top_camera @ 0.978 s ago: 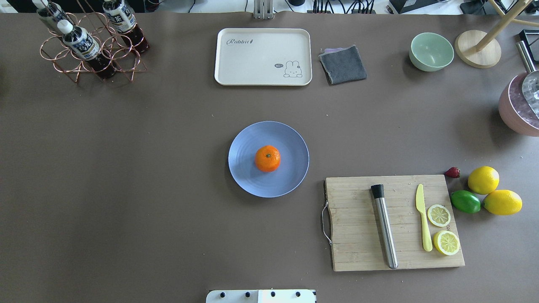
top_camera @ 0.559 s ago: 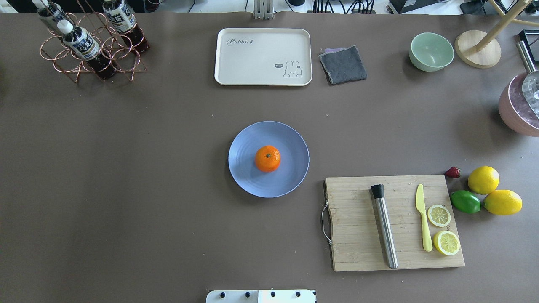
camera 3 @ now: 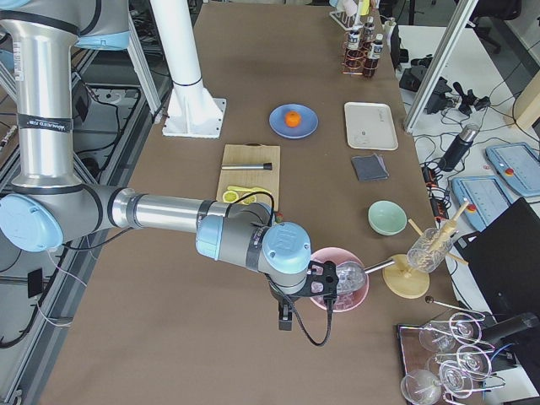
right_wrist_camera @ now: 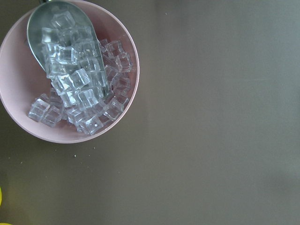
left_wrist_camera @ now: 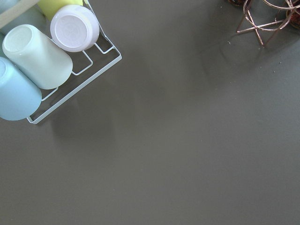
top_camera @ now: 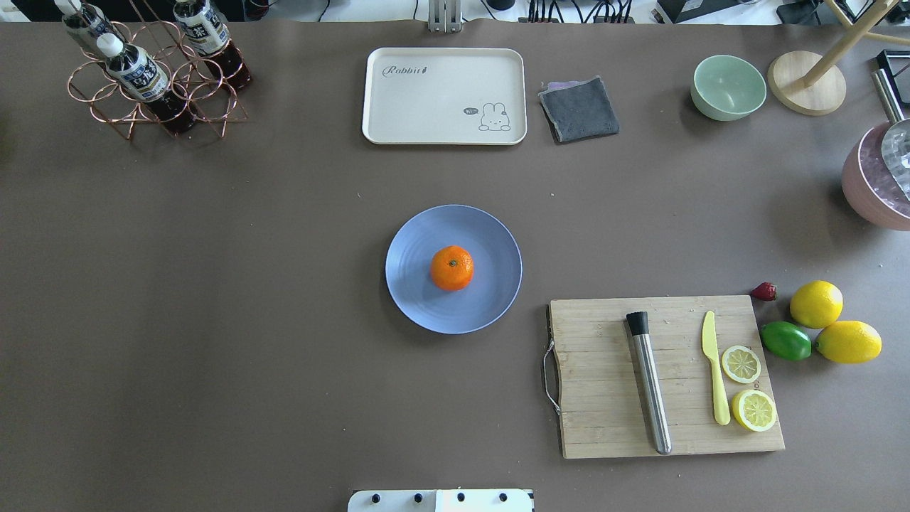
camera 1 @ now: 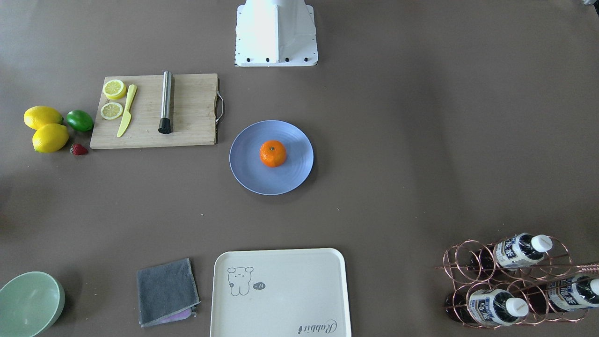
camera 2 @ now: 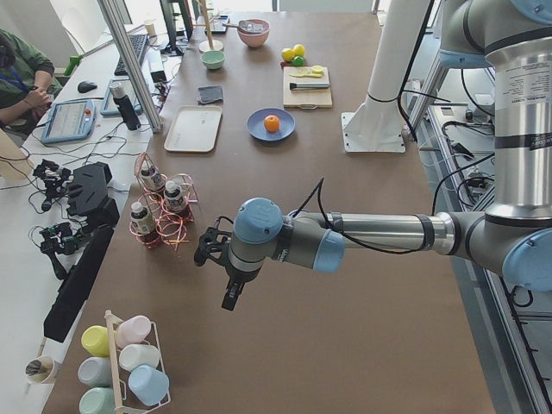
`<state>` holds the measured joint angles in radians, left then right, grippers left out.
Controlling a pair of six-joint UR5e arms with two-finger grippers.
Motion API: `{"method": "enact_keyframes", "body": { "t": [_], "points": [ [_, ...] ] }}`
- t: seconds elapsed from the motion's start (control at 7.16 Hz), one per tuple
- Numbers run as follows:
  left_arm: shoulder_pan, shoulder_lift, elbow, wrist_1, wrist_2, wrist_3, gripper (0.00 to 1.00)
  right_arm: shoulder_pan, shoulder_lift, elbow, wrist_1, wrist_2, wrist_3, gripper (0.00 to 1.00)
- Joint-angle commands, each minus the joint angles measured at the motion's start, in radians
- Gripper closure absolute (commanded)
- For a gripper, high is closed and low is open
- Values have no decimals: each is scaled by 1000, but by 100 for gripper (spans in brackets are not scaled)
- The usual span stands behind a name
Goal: Pick orange to plate
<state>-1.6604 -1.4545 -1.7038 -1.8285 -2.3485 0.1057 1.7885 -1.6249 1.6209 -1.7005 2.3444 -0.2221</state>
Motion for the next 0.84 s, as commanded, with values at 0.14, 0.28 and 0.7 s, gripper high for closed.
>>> {"method": "enact_keyframes", "body": {
  "t": [0.14,0.28,0.7],
  "points": [
    [1,-1,0,0,-2,0,2,0,5,0,1,1,7,0],
    [2,-3,3,-2,-2,0,2,0,5,0,1,1,7,0],
    [1,-4,1,-3,-2,0,2,0,-4,8,1,1,6,0]
  ]
}}
